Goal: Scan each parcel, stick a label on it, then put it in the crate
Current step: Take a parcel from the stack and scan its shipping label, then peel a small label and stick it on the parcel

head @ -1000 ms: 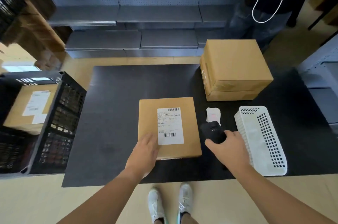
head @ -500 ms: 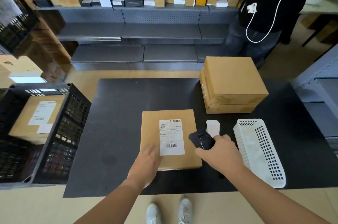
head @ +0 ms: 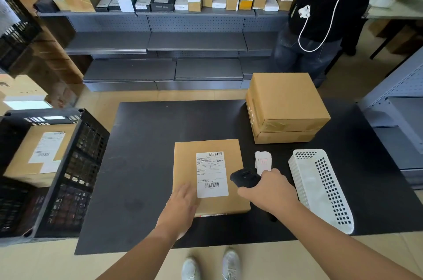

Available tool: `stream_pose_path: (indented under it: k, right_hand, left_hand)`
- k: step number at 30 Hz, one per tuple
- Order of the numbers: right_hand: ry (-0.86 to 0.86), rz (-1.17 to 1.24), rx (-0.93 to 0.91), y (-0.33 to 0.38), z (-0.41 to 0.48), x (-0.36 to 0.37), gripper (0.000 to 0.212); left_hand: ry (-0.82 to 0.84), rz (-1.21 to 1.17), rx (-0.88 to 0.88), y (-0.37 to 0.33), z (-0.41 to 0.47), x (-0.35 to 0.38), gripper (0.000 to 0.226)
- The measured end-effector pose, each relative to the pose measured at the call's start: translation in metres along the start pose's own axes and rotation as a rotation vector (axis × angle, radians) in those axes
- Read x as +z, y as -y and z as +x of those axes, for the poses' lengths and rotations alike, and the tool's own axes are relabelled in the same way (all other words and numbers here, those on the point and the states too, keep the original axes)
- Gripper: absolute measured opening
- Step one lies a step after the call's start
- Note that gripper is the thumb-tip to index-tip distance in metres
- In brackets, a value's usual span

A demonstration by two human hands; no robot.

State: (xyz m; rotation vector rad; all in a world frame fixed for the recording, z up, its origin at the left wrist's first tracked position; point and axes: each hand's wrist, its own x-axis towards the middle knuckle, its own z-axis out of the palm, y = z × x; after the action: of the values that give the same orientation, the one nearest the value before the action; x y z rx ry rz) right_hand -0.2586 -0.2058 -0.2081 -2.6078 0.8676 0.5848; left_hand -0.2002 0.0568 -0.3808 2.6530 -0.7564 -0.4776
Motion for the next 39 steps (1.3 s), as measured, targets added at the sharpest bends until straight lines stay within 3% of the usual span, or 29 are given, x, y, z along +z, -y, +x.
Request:
stream_pose_path:
  k: [5, 10, 16, 20, 34, 39]
  right_hand:
    - [0.014, -0.025, 0.004, 0.002, -0.001, -0.006, 0.08]
    - [0.027, -0.025, 0.004, 0.001, 0.001, -0.008, 0.083]
    - [0.021, -0.023, 0.028, -0.003, 0.002, -0.003, 0.088]
    - [0.024, -0.014, 0.036, -0.005, 0.003, -0.003, 0.089]
    - [0.03, 0.013, 0.036, -0.017, 0.007, 0.008, 0.09]
    - [0.001, 0.105, 0.115, -0.043, 0.018, 0.025, 0.078]
  left_hand:
    - [0.022, 0.086, 0.111, 0.011, 0.01, 0.014, 0.059]
    - [0.067, 0.105, 0.067, 0.018, 0.013, 0.017, 0.059]
    - [-0.02, 0.086, 0.022, 0.004, -0.001, 0.009, 0.059]
    - [0.035, 0.126, 0.009, 0.004, -0.001, 0.006, 0.06]
    - [-0.049, 0.13, 0.083, -0.011, -0.009, -0.009, 0.056]
    - [-0.064, 0.131, 0.112, -0.007, -0.012, -0.008, 0.058]
